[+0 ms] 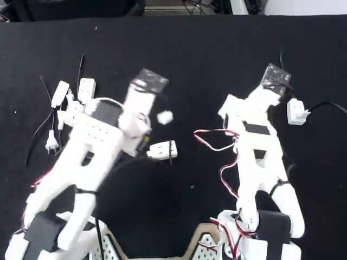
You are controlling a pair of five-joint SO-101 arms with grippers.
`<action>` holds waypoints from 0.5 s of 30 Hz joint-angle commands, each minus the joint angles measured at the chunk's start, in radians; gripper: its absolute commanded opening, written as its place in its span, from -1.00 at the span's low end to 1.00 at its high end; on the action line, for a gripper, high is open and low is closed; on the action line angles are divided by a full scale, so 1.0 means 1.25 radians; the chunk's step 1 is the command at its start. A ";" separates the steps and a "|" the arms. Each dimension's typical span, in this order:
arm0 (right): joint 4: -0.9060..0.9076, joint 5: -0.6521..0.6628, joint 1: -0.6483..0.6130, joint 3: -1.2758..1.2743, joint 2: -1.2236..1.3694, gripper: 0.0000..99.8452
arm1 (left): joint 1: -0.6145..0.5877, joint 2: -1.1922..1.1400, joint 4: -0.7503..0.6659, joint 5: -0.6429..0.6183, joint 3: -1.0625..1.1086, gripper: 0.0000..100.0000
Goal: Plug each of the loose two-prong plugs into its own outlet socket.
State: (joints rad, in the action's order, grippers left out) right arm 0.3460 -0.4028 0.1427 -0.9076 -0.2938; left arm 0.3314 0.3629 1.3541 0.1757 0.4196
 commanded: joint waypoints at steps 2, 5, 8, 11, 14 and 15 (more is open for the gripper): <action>0.056 -0.011 0.038 0.063 -0.058 -0.54 | 0.112 0.032 -0.096 -0.023 0.035 -0.94; 0.220 -0.009 0.085 0.095 -0.100 -0.54 | 0.165 0.023 -0.168 -0.017 0.053 -0.94; 0.345 -0.009 0.137 0.094 -0.134 -0.54 | 0.206 0.022 -0.269 -0.017 0.088 -0.94; 0.430 -0.007 0.180 0.074 -0.161 -0.54 | 0.230 0.022 -0.393 -0.017 0.125 -0.94; 0.452 -0.007 0.201 0.040 -0.177 -0.54 | 0.253 0.018 -0.501 -0.021 0.160 -0.94; 0.452 -0.007 0.209 0.025 -0.180 -0.54 | 0.262 0.009 -0.524 -0.021 0.168 -0.93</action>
State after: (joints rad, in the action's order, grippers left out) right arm 0.8907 -0.4058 0.3652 -0.8631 -0.4687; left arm 0.6122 0.3644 0.8508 0.1603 0.6084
